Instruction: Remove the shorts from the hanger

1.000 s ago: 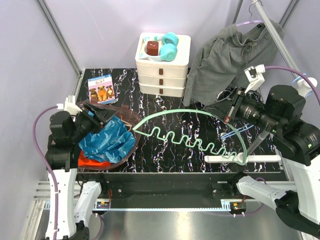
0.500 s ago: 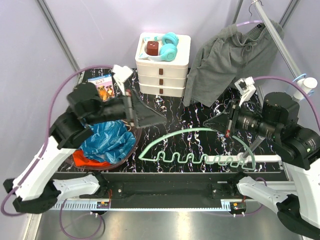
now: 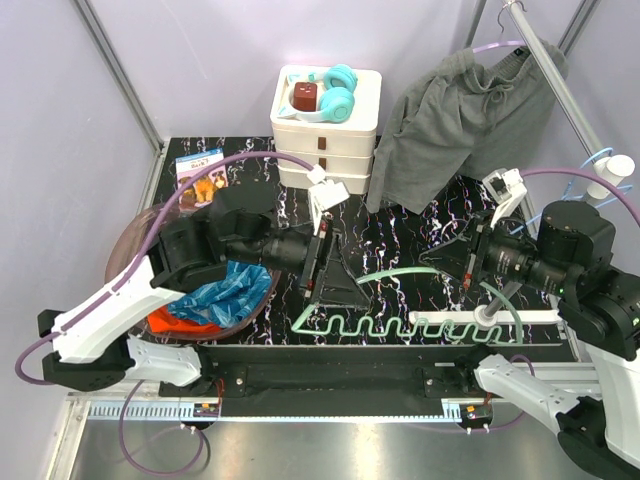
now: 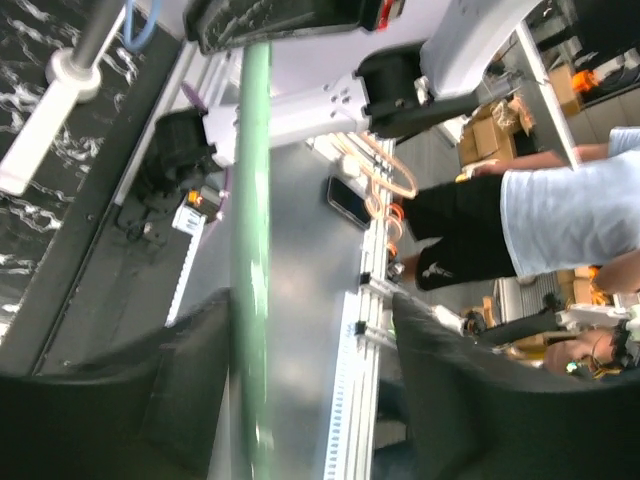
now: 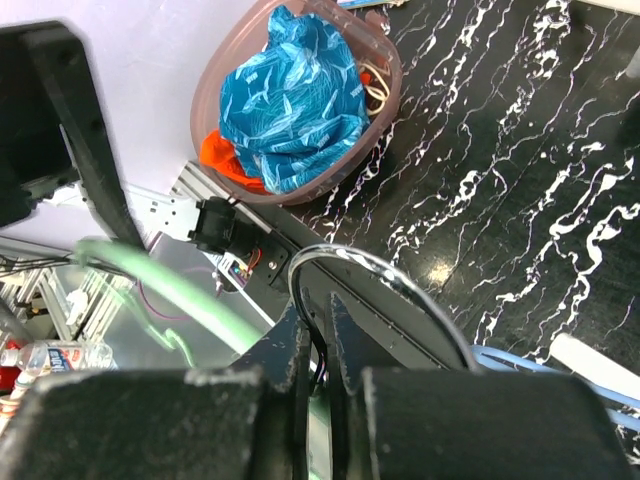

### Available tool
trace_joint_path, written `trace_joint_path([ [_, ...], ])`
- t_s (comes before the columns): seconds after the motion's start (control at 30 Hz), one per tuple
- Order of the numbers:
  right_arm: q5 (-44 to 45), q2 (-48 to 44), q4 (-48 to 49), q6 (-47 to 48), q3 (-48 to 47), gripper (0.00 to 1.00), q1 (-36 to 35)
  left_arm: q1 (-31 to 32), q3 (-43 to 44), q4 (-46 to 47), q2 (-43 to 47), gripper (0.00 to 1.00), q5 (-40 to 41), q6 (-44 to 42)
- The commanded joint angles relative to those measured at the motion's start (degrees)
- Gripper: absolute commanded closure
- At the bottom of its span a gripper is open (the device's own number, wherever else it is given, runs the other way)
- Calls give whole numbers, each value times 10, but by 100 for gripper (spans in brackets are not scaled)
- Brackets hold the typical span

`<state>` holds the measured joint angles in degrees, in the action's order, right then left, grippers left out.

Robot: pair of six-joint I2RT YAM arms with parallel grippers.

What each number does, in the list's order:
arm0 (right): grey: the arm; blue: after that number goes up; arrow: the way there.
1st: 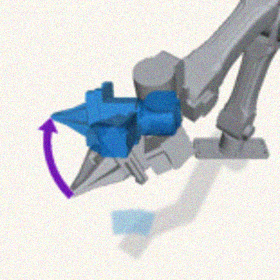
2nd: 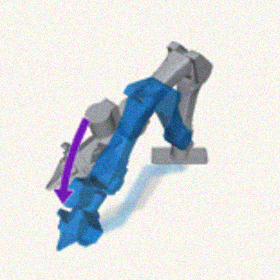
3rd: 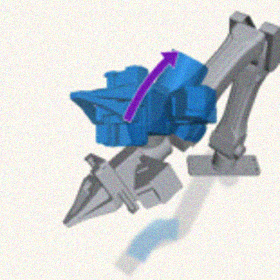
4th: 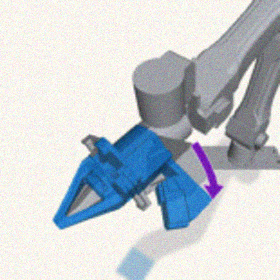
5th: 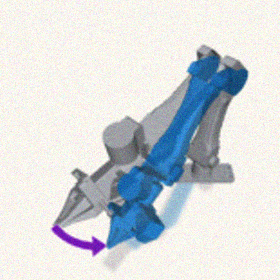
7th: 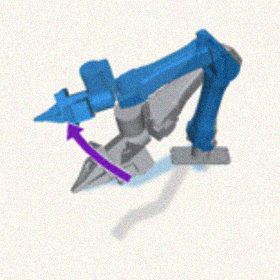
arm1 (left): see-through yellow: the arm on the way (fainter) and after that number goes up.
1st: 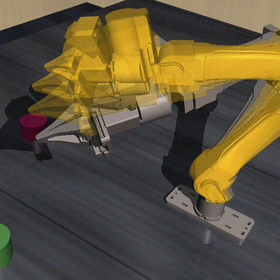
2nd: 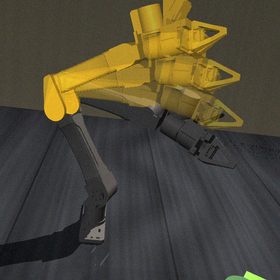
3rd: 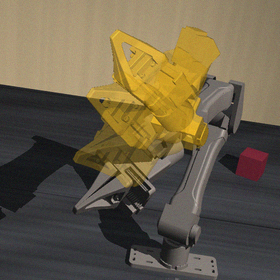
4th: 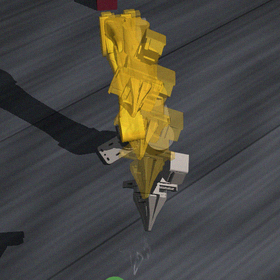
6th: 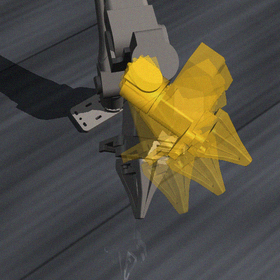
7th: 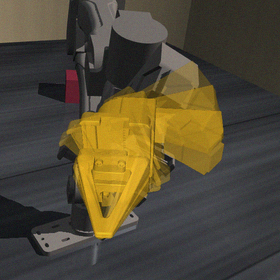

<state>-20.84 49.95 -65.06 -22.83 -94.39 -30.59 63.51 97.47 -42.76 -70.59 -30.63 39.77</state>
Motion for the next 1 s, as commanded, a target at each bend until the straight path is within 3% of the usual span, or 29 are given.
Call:
trace_joint_path([
  [0.0, 4, 11, 23, 1, -25, 100, 2, 13, 38, -49, -16, 49, 28, -44],
  [0.13, 21, 11, 32, -5, -30, 100, 1, 13, 38, -87, -2, 75, 92, -66],
  [0.2, 25, 11, 42, -22, -31, 100, 1, 13, 35, -99, 13, 96, 116, -73],
  [0.23, 22, 9, 47, -27, -30, 95, 1, 13, 31, -99, 23, 100, 123, -75],
  [0.27, 21, 8, 52, -34, -26, 87, 1, 13, 23, -98, 33, 100, 130, -79],
  [0.3, 20, 6, 59, -42, -24, 66, 1, 13, 5, -94, 54, 100, 137, -87],
  [0.4, 31, -3, 64, -52, -19, 38, 1, 13, -18, -96, 94, 100, 116, -105],
  [0.43, 37, -5, 64, -54, -20, 21, 1, 13, -33, -97, 105, 100, 109, -108],
  [0.5, 62, -13, 64, -54, -26, 4, 1, 13, -55, -101, 136, 100, 91, -117],
  [0.63, 113, -22, 63, -62, -47, 0, 1, 13, -43, -163, 165, 100, 121, -138],
  [0.73, 135, -30, 69, -81, -55, 0, 1, 13, -40, -216, 176, 100, 194, -147],
  [0.77, 139, -31, 70, -85, -54, 0, 1, 13, -36, -232, 175, 100, 256, -145],
  [0.97, 176, -47, 63, -118, -55, 1, 2, 12, -2, -165, 143, 100, 374, -186],
])
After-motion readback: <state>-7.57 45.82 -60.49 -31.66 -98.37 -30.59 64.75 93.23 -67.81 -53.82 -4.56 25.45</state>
